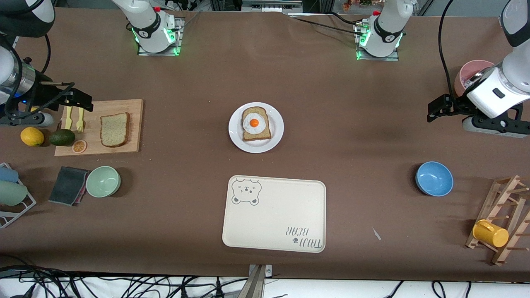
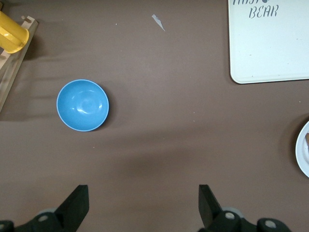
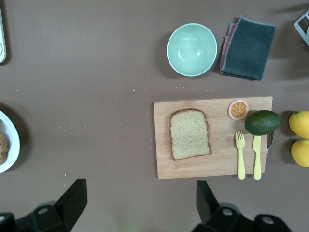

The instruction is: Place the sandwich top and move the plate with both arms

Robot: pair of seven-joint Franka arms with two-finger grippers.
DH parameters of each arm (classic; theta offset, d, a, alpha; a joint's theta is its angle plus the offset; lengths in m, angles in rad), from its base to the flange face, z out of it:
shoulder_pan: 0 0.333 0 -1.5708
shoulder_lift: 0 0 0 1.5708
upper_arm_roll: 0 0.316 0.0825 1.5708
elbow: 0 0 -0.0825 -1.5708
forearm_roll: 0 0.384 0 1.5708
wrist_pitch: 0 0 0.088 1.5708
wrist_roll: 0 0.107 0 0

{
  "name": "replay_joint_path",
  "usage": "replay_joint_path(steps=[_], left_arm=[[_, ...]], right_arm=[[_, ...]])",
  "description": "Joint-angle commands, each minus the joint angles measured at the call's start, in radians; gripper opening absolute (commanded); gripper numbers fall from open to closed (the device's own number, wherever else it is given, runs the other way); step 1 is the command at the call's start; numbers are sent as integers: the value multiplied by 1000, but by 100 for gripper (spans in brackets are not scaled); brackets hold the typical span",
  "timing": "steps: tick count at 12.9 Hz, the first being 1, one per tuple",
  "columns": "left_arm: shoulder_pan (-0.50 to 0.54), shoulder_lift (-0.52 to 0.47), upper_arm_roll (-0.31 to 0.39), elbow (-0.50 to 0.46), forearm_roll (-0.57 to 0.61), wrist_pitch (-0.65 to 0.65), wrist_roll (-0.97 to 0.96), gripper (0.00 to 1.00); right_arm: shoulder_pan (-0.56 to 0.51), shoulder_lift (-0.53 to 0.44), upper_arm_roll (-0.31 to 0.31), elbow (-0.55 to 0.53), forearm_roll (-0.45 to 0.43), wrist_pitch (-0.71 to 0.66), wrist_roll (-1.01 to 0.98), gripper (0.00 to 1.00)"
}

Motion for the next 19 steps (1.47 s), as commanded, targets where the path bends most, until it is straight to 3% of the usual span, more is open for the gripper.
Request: replay_joint_path(steps=[1, 19], left_arm=[[-5, 13, -2, 28, 15, -18, -9, 100], [-9, 15, -2, 28, 15, -18, -9, 100]], right_arm=[[-9, -3, 4, 13, -1, -19, 0, 100], [-7, -4, 7, 13, -1, -38, 5, 100]])
